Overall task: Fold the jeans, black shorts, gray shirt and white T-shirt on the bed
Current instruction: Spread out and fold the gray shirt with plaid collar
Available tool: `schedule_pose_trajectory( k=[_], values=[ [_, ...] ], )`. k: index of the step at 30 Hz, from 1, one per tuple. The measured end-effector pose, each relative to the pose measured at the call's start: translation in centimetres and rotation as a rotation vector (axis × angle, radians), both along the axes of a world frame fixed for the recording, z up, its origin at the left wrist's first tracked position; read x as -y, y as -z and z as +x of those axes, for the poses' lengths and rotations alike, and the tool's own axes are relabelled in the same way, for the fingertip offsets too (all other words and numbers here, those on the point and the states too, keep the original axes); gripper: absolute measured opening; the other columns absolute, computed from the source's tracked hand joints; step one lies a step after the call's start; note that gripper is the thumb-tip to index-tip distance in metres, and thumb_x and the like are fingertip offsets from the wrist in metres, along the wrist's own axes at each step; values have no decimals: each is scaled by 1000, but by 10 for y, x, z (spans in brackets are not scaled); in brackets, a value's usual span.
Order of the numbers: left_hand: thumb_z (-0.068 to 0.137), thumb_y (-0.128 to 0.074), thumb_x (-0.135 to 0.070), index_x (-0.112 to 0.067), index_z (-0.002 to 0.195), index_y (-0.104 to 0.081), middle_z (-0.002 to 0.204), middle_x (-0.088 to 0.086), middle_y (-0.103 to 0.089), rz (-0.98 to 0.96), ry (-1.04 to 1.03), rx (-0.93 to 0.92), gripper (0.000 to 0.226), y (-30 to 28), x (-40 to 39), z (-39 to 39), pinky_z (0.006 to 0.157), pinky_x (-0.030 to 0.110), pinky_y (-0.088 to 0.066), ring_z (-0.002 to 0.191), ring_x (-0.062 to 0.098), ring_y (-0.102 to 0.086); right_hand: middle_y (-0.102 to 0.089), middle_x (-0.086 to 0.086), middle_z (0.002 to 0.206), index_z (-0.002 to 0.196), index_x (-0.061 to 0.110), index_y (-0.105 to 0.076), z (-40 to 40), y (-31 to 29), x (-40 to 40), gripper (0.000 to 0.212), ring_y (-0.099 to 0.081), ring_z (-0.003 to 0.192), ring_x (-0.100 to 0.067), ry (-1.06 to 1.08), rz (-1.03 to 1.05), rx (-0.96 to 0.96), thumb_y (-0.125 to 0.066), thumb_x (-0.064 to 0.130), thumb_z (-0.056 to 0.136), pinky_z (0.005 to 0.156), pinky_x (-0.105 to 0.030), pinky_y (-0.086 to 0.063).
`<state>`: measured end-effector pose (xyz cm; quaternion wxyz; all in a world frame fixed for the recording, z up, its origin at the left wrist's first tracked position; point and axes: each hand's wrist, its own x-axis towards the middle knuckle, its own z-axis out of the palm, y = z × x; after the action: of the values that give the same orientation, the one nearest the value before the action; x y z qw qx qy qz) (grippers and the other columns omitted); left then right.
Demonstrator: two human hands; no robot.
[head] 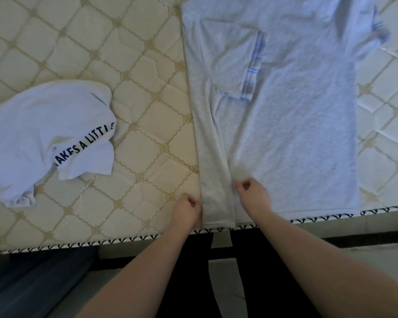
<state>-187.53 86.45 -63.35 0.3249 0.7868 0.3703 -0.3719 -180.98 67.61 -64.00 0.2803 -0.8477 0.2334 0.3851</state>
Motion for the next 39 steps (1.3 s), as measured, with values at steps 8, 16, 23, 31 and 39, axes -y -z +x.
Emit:
schedule_pose_trajectory(
  k=[8, 16, 23, 31, 39],
  values=[
    [92, -60, -19, -15, 117, -58, 115, 5, -57, 63, 413, 532, 25, -13, 2, 145, 89, 36, -47, 102, 23, -56, -68, 0, 104, 121, 19, -58, 175, 1, -25, 39, -66, 94, -20, 401, 275, 251, -59, 44, 91, 87, -43, -55],
    [95, -44, -52, -9, 155, 5, 163, 8, 11, 363, 892, 371, 89, 15, -1, 223, 119, 43, 8, 150, 23, 10, -63, -16, 93, 115, -2, -57, 265, 19, -42, 38, -62, 75, -26, 773, 322, 43, -70, 17, 84, 64, -34, -54],
    [91, -45, -61, -24, 156, 0, 163, 7, 15, 340, 1096, 355, 87, 22, -8, 245, 118, 51, 8, 149, 25, 16, -62, 1, 80, 108, 13, -65, 278, 13, -19, 23, -58, 69, -15, 547, 337, 190, -61, 29, 93, 65, -30, -52],
    [88, -46, -66, -29, 156, 3, 162, 7, 18, 302, 1081, 378, 92, 34, 3, 257, 120, 50, 4, 149, 29, 16, -69, -5, 101, 100, 20, -64, 292, 15, -8, 9, -68, 95, -22, 601, 455, 297, -65, 20, 91, 88, -43, -57],
    [99, -48, -41, -19, 152, -25, 154, 15, -27, 253, 304, 497, 62, 24, -7, 246, 115, 39, -31, 141, 28, -28, -72, -5, 80, 91, 12, -66, 266, 10, -19, 48, -72, 74, -22, 456, 268, 122, -60, 59, 86, 78, -46, -60]
  ],
)
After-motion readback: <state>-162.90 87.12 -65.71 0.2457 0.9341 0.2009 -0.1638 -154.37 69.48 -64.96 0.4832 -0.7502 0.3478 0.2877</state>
